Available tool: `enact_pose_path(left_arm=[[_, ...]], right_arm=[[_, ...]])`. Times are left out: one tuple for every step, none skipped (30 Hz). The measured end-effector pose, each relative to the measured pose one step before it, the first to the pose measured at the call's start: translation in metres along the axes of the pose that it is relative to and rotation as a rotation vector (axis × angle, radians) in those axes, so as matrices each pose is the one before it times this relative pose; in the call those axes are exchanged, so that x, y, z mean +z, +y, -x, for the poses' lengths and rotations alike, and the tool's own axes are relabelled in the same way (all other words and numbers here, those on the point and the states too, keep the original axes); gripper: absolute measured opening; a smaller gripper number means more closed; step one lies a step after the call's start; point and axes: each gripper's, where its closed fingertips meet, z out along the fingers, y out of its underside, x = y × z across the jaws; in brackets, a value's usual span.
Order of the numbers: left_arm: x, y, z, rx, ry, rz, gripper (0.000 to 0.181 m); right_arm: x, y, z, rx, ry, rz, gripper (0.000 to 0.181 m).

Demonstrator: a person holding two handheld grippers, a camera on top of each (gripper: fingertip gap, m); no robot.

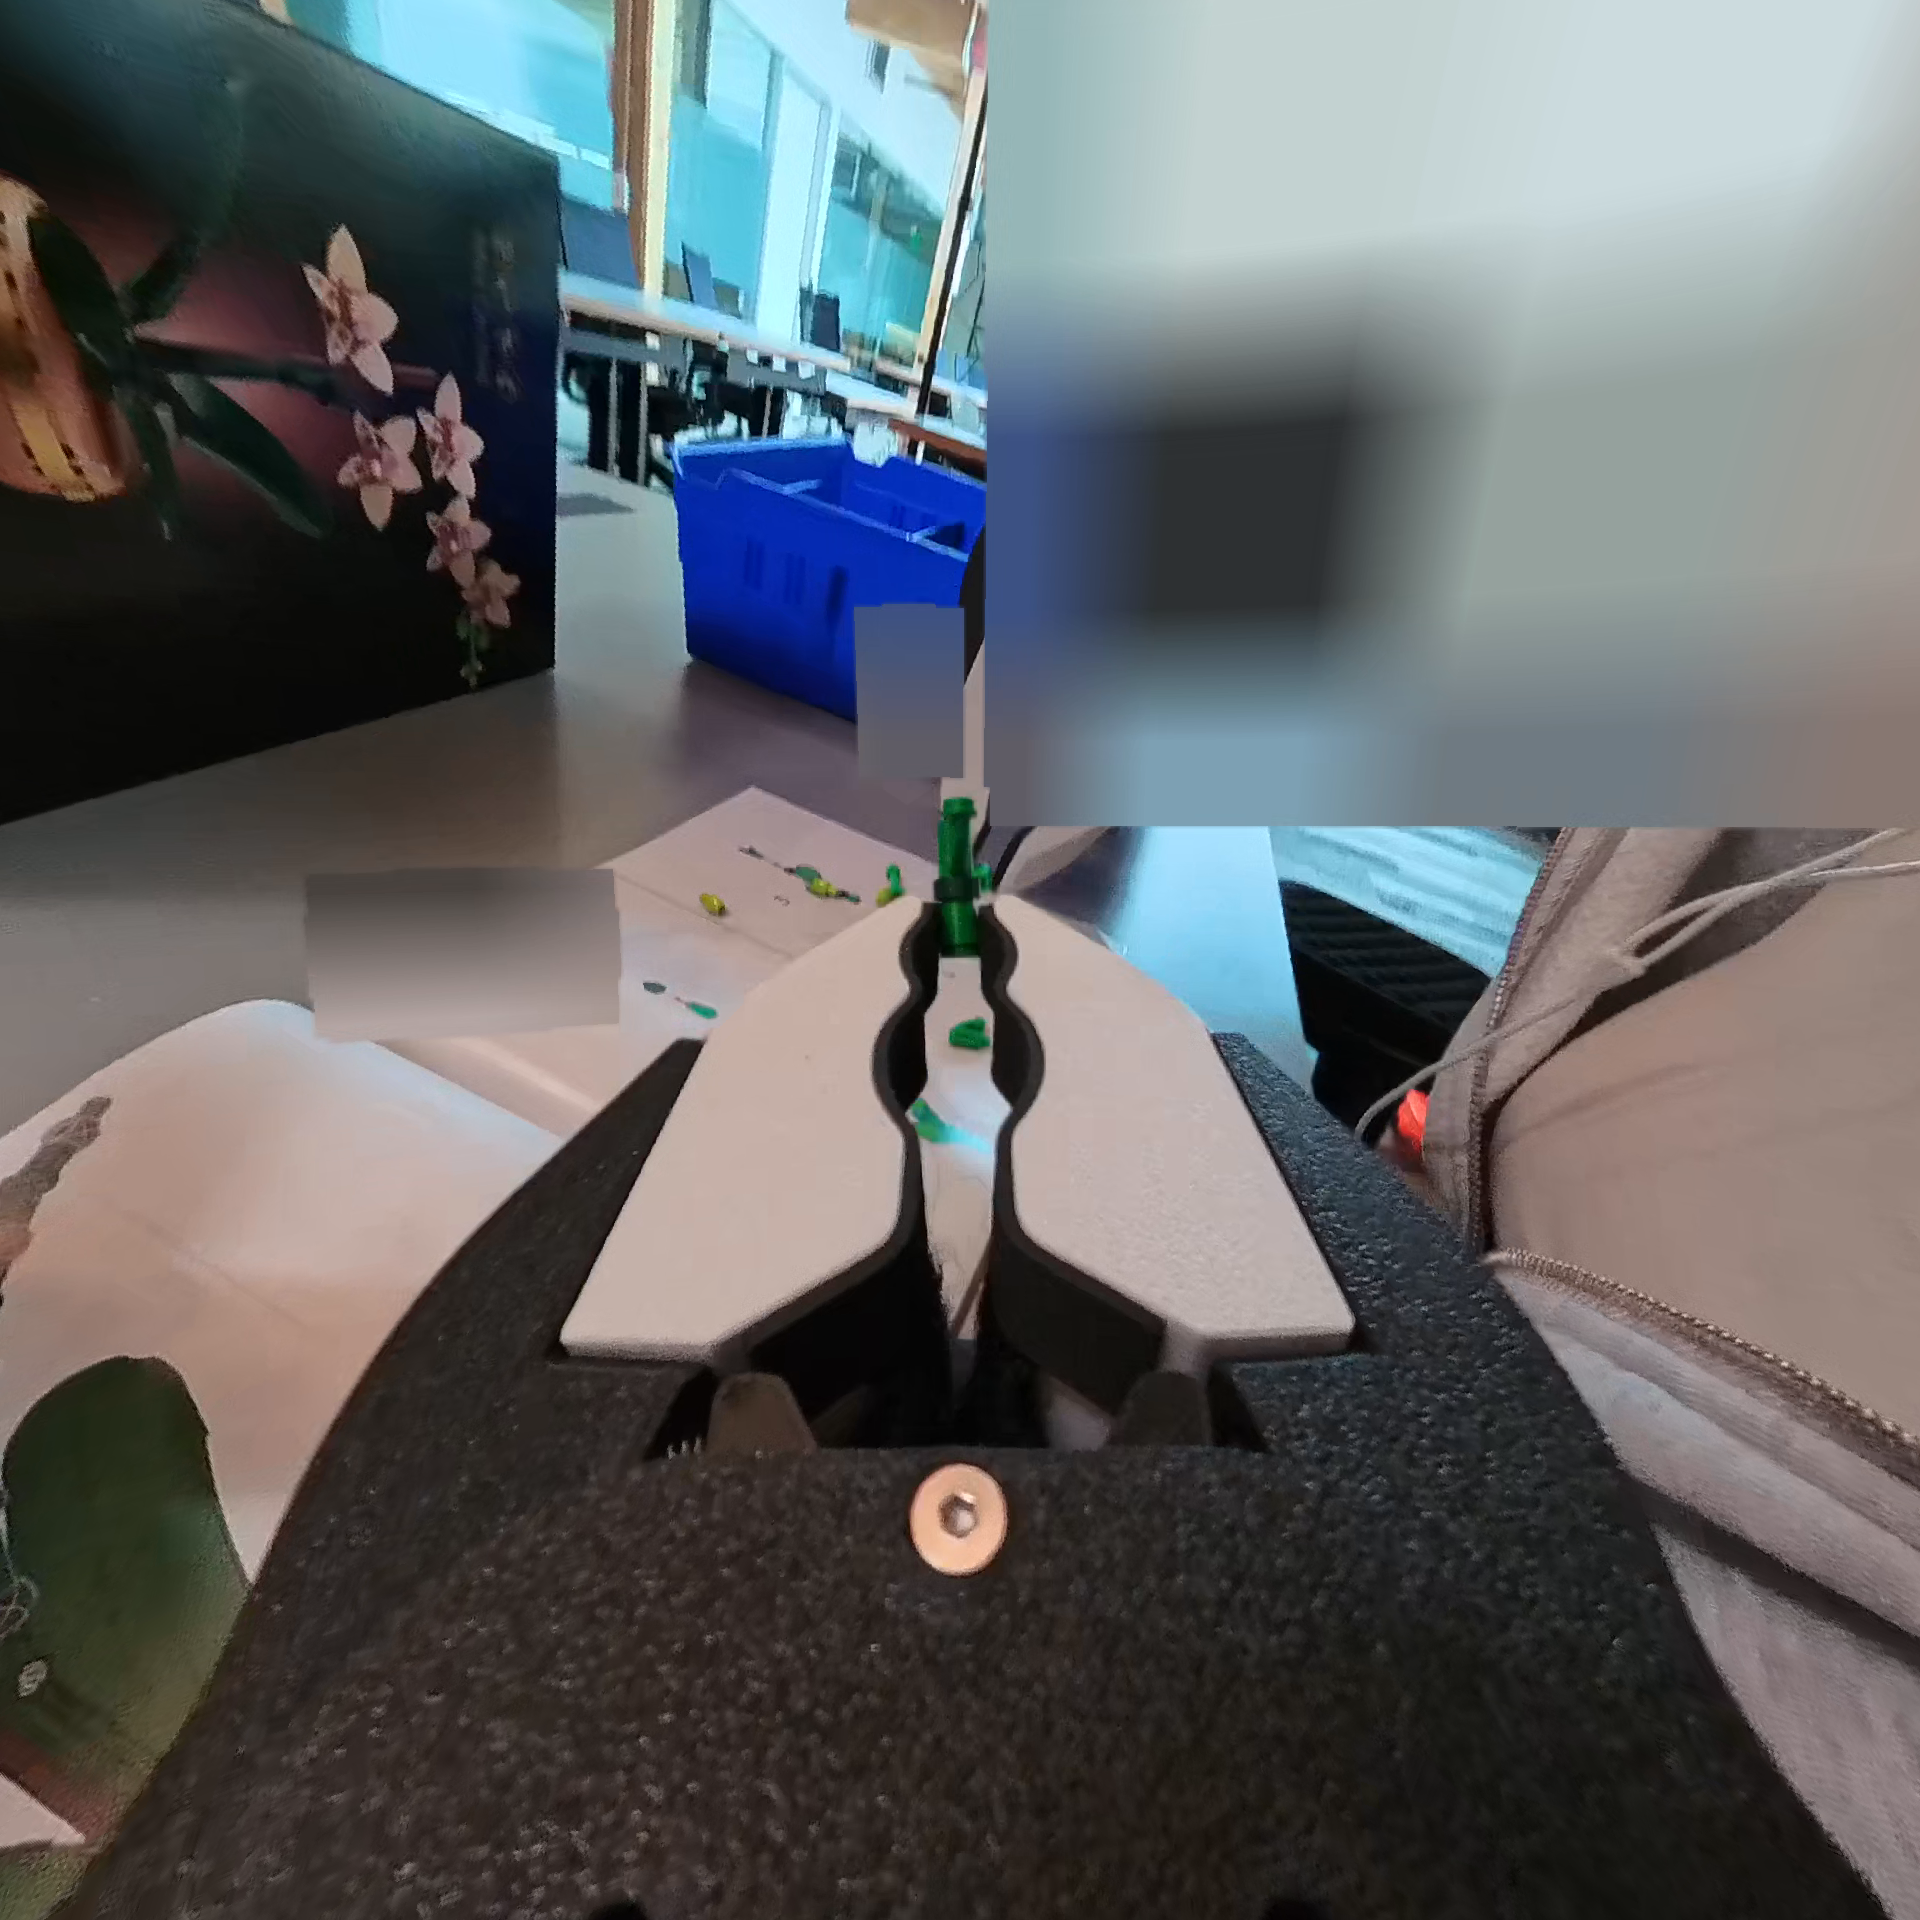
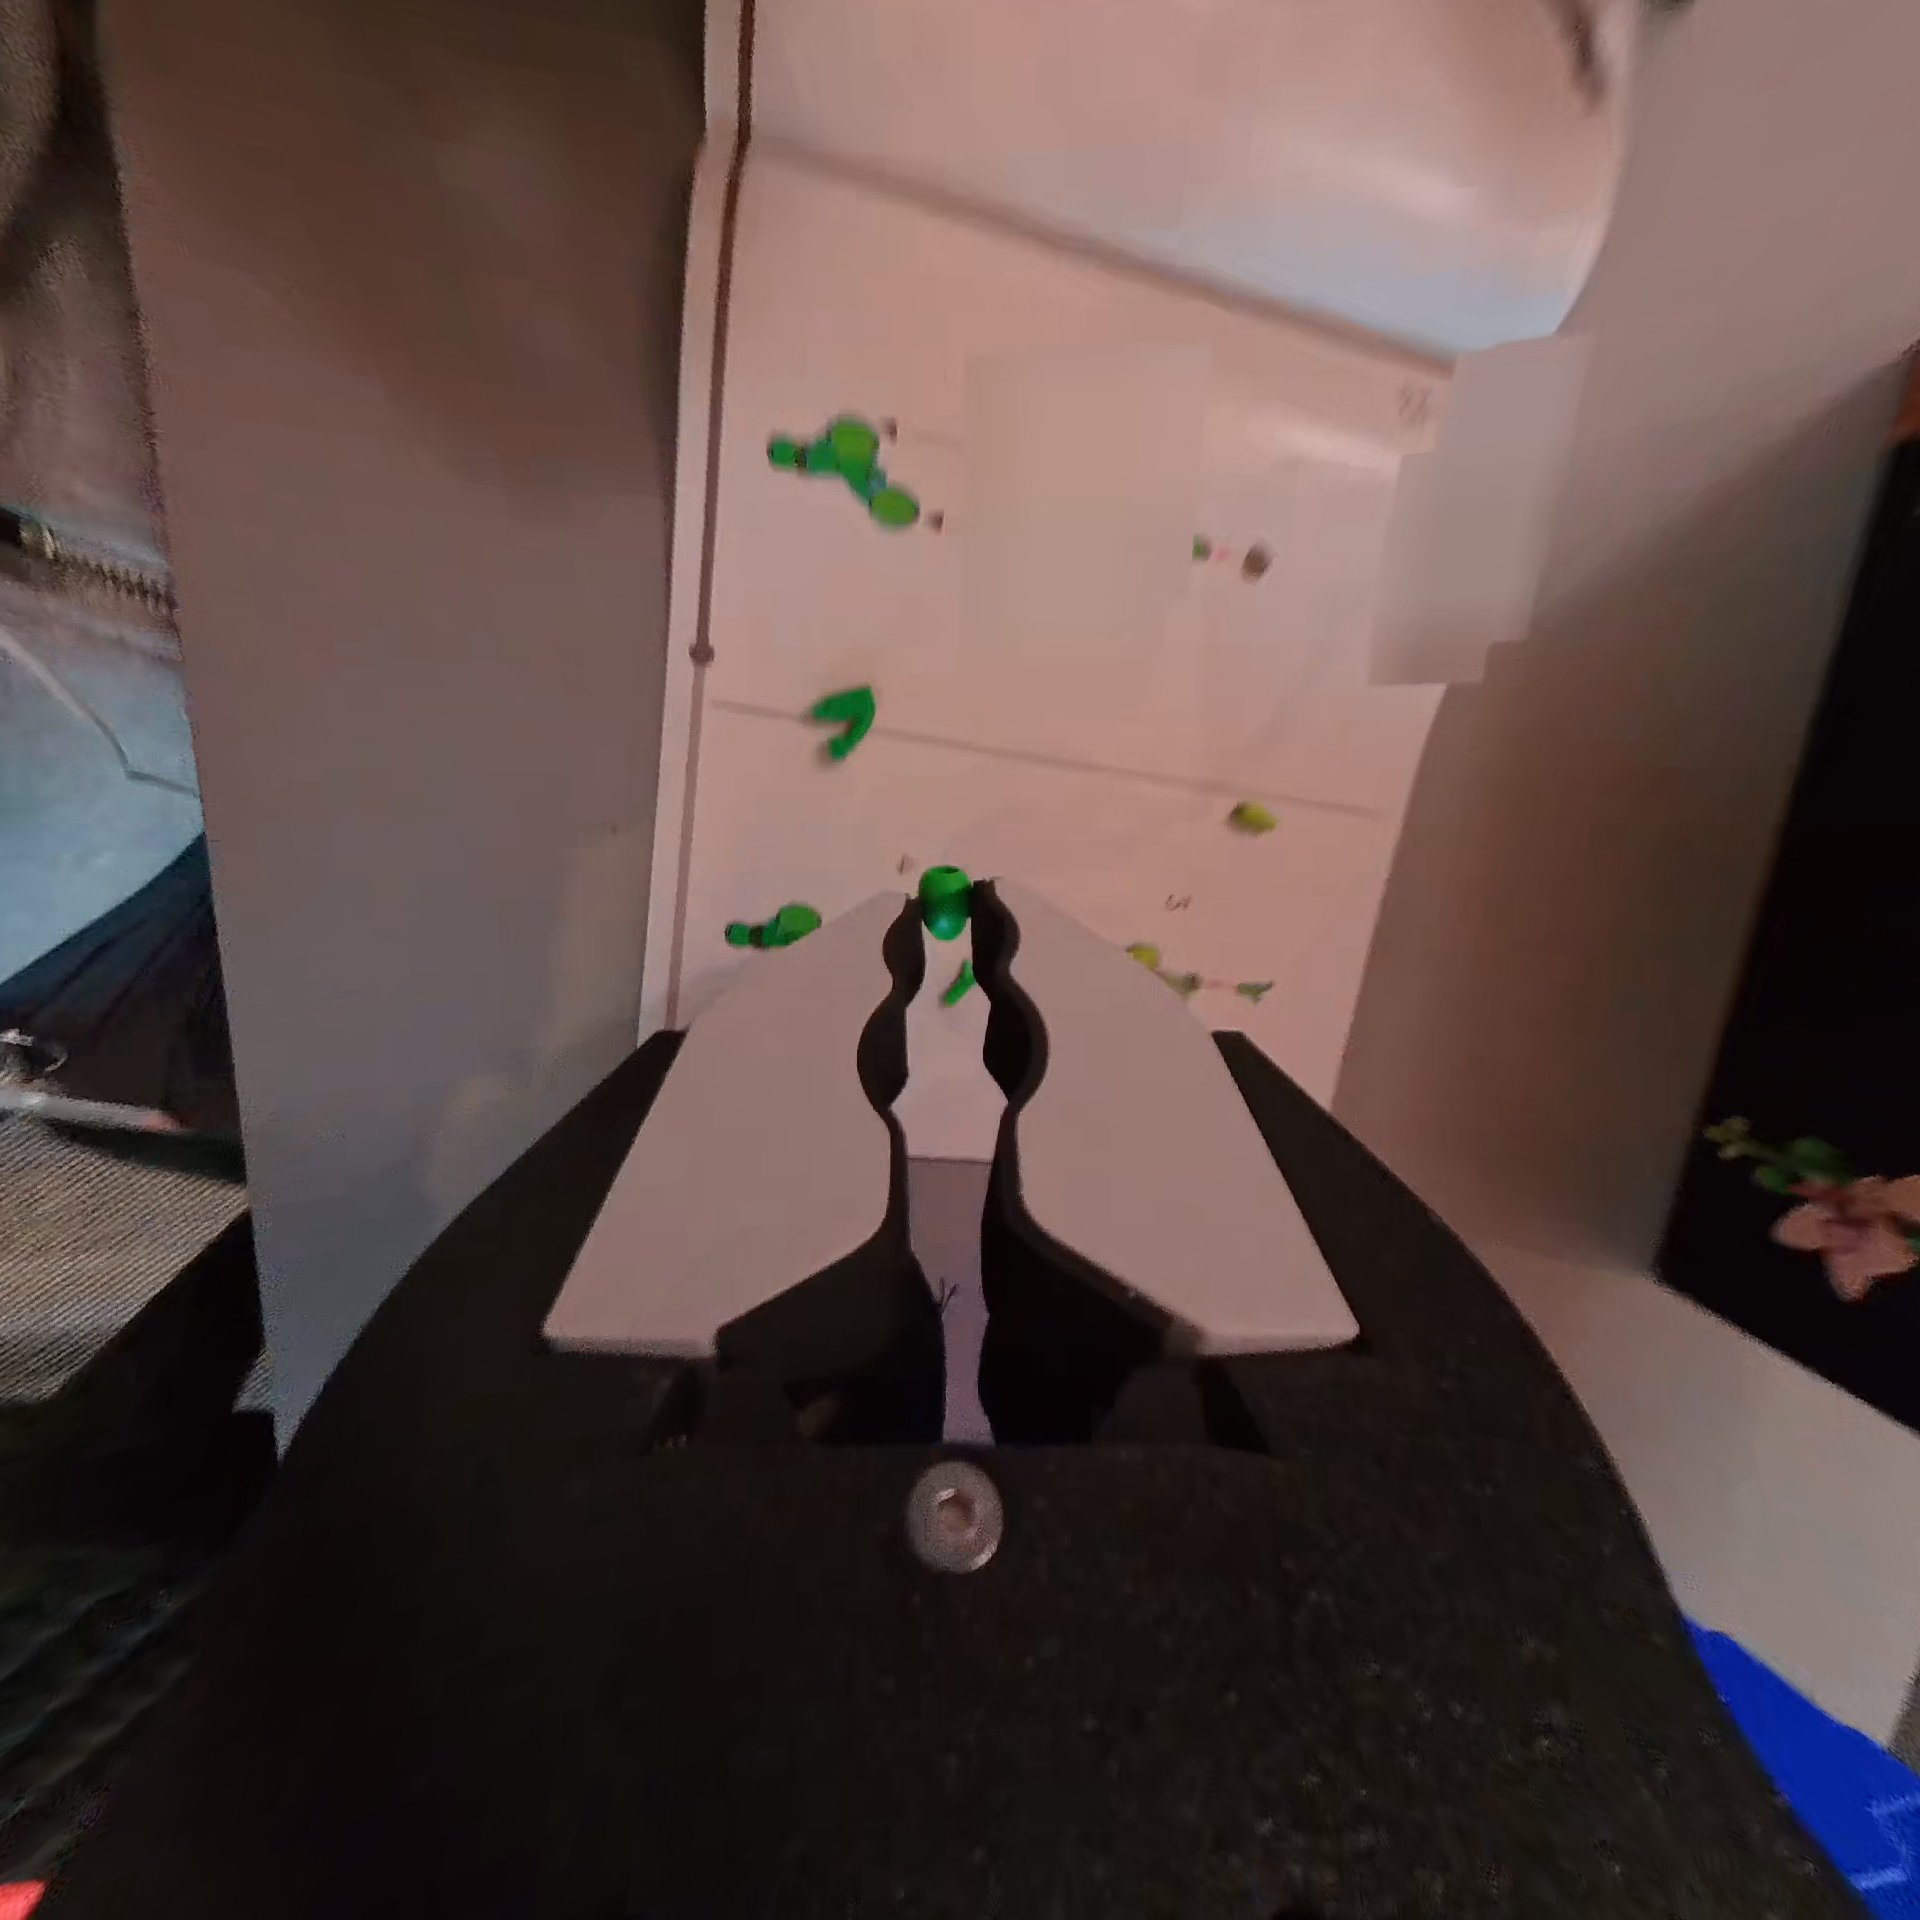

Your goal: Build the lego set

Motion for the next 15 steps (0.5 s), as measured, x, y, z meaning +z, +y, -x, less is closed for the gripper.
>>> enact_pose_path(left_arm=[[0.00240,0.00542,0.00068,0.0005,-0.0122,0.0447,0.006],[0.00299,0.00704,0.00084,0.0038,-0.0183,0.0603,0.006],[0.00341,0.00864,-0.00088,0.0127,-0.0113,0.0755,0.006],[0.00371,0.00901,-0.00236,0.0169,-0.0045,0.0829,0.006],[0.00389,0.00720,-0.00292,0.0111,-0.0024,0.0727,0.006],[0.00360,0.00425,-0.00395,0.0008,0.0062,0.0501,0.006],[0.00323,0.00140,-0.00418,-0.0061,0.0133,0.0255,0.006],[0.00264,-0.00016,-0.00278,-0.0078,0.0087,0.0089,0.006],[0.00215,0.00050,-0.00139,-0.0090,0.0046,0.0087,0.006],[0.00173,0.00154,-0.00090,-0.0099,0.0059,0.0125,0.006],[0.00147,0.00139,-0.00039,-0.0118,0.0055,0.0091,0.006],[0.00133,0.00089,0.00037,-0.0140,0.0015,0.0043,0.006],[0.00092,0.00019,0.00083,-0.0105,-0.0028,0.0007,0.006],[0.00068,-0.00039,0.00018,-0.0034,-0.0029,0.0002,0.005],[0.00033,-0.00122,-0.00106,0.0029,0.0021,-0.0033,0.005]], right_arm=[[-0.00441,-0.00893,-0.00162,-0.0262,0.0271,-0.0367,0.009],[-0.00416,-0.00913,-0.00130,-0.0341,0.0241,-0.0381,0.009],[-0.00375,-0.00930,-0.00175,-0.0367,0.0242,-0.0411,0.009],[-0.00297,-0.00882,-0.00203,-0.0371,0.0241,-0.0390,0.009],[-0.00177,-0.00744,-0.00182,-0.0394,0.0221,-0.0303,0.009],[-0.00060,-0.00592,-0.00255,-0.0451,0.0303,-0.0189,0.008],[0.00048,-0.00457,-0.00130,-0.0572,0.0289,-0.0087,0.008],[0.00121,-0.00359,0.00022,-0.0667,0.0260,-0.0001,0.009],[0.00138,-0.00323,0.00012,-0.0643,0.0324,0.0052,0.009],[0.00178,-0.00173,0.00247,-0.0611,0.0162,0.0171,0.009],[0.00180,-0.00090,0.00124,-0.0479,0.0222,0.0233,0.008],[0.00174,-0.00052,0.00181,-0.0366,0.0155,0.0235,0.009],[0.00143,-0.00048,0.00296,-0.0283,0.0054,0.0220,0.008],[0.00131,-0.00067,0.00121,-0.0146,0.0149,0.0165,0.008],[0.00137,-0.00076,0.00245,-0.0050,0.0027,0.0122,0.008]])
